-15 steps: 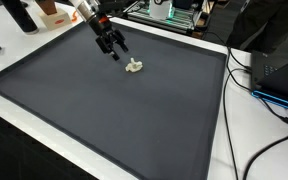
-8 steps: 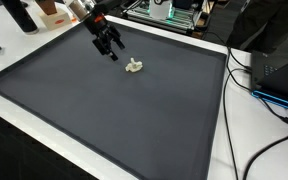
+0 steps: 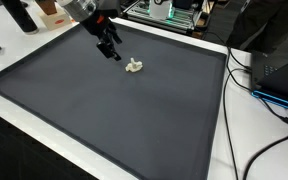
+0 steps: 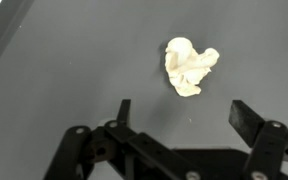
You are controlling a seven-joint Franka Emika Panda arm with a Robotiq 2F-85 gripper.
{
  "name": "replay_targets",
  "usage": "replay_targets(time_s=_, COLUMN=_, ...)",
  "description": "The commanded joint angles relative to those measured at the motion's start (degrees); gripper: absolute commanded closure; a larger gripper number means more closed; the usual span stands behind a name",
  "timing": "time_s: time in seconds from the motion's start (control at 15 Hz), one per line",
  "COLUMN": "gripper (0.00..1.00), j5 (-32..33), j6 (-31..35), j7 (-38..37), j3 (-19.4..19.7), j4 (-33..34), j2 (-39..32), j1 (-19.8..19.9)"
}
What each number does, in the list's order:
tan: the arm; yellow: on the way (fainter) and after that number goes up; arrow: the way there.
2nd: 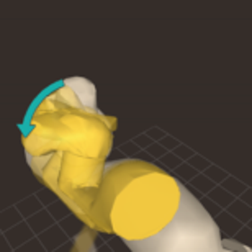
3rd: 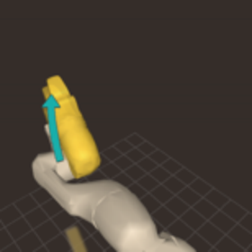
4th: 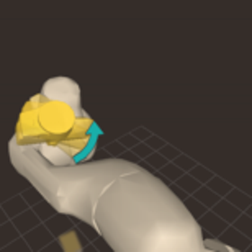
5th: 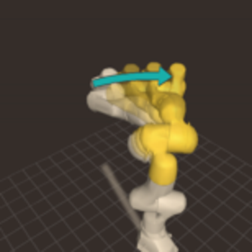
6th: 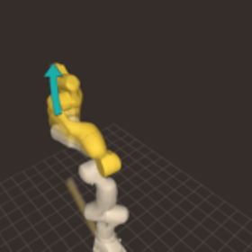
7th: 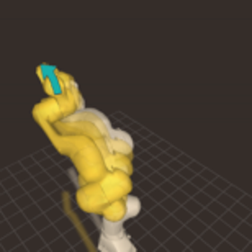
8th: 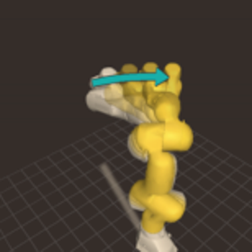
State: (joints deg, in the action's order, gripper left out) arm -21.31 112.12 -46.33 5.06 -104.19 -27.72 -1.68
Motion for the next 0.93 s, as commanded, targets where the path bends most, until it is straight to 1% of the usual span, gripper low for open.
replay_targets(time_s=0.0, gripper=0.0, j5=9.13, j6=-6.97, j7=-4.16, j3=-0.3, j4=9.1, j2=-4.8, j1=-3.12)
replay_targets(time_s=0.2, gripper=0.0, j5=15.68, j6=-11.16, j7=-5.19, j3=-0.83, j4=14.5, j2=-7.49, j1=-5.98)
replay_targets(time_s=0.47, gripper=0.0, j5=24.75, j6=-15.18, j7=-6.0, j3=-1.08, j4=20.0, j2=-11.02, j1=-10.6)
replay_targets(time_s=0.87, gripper=0.0, j5=36.27, j6=-17.56, j7=-6.39, j3=-1.2, j4=25.07, j2=-15.1, j1=-17.13)
